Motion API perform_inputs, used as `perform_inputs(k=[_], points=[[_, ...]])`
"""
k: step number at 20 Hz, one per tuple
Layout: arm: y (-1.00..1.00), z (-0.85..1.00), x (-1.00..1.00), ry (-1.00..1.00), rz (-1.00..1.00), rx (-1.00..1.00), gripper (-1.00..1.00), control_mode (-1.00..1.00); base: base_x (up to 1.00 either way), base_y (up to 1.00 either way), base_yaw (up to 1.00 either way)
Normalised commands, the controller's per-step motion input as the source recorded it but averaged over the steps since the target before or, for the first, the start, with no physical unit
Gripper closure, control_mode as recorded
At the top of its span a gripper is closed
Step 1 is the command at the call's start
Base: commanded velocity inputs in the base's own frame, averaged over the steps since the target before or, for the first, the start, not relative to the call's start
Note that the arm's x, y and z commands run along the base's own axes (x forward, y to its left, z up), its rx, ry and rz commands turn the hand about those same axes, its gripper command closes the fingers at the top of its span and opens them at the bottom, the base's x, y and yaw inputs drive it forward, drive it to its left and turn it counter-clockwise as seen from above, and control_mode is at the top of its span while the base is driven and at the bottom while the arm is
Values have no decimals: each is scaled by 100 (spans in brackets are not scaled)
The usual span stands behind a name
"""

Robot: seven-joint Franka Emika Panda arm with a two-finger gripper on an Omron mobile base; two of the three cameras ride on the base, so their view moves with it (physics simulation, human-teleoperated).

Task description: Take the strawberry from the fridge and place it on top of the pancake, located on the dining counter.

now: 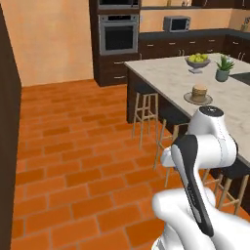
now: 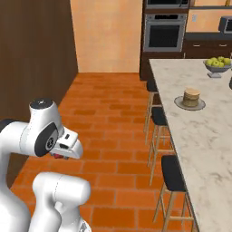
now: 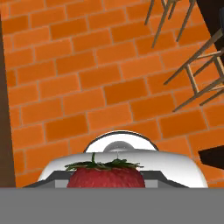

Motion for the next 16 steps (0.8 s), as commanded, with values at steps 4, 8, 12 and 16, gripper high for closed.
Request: perform_inputs(k=[4,8,12,16], points=[[0,0,0,0,0,0,100,100,100,69,-63],[0,0,0,0,0,0,100,100,100,72,-67],[0,0,0,0,0,0,100,100,100,71,-68],[0,0,0,0,0,0,100,100,100,71,-68]])
